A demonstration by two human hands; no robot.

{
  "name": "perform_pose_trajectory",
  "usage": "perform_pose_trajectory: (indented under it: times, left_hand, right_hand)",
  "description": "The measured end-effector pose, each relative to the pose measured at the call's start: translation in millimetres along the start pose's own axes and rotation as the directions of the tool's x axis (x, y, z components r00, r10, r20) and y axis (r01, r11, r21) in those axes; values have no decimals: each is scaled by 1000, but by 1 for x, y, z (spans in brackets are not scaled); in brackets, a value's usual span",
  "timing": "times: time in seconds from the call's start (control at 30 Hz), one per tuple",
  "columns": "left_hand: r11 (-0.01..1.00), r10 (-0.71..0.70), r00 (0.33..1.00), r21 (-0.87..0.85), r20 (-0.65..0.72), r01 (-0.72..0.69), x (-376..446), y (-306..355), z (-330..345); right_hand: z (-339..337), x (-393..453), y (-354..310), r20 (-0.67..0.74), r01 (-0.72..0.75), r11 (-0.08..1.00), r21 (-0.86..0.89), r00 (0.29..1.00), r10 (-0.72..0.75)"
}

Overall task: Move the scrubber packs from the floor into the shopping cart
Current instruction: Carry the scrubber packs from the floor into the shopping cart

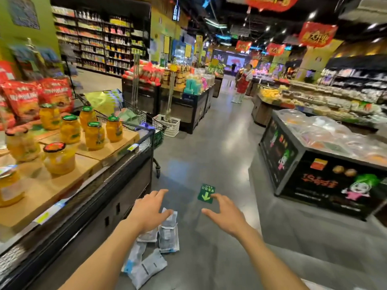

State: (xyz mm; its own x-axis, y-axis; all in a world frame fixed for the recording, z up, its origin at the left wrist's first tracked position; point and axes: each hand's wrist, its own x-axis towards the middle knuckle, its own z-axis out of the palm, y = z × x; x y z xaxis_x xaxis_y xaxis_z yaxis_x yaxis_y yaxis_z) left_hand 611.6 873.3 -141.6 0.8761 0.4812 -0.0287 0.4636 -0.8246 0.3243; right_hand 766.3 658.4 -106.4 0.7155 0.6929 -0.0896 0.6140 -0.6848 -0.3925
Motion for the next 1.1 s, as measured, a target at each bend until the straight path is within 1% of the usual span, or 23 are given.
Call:
perform_pose_trajectory:
  times: [0.13,0.37,0.53,0.63,0.7,0.8,0.9,1.0,1.1]
  left_hand:
    - [997,-34,998,-63,47,37,56,-22,18]
    - [979,-148,981,-124,127,164,169,-64,62]
    - [964,-221,957,-104,191,243,270,-93,99]
    - [952,-251,945,-121,209,280,335,-109,125]
    - [941,-273,941,-148,202,304,383,-125,146]
    - [924,-293,935,-191,201,330,449,-154,191]
    - [911,-305,922,-208,237,355,496,-192,257]
    - [896,-309,903,-225,300,382,522,-235,335]
    - [864,-357,860,-221,364,452,528,-276,412]
  right_hand:
    - [7,66,10,40,-38,999,-2,998,38]
    - [44,202,52,143,-98,995,16,985,94]
    - [84,333,90,228,-105,993,62,970,88]
    - [112,419,112,302,-92,996,4,949,87]
    - [135,470,125,314,-86,996,-17,945,87]
    - [182,535,144,342,-115,993,-16,933,114]
    - [247,585,165,371,-130,991,16,921,114]
    - [325,617,188,404,-159,987,31,905,133]
    - [408,637,212,438,-216,974,66,883,166]
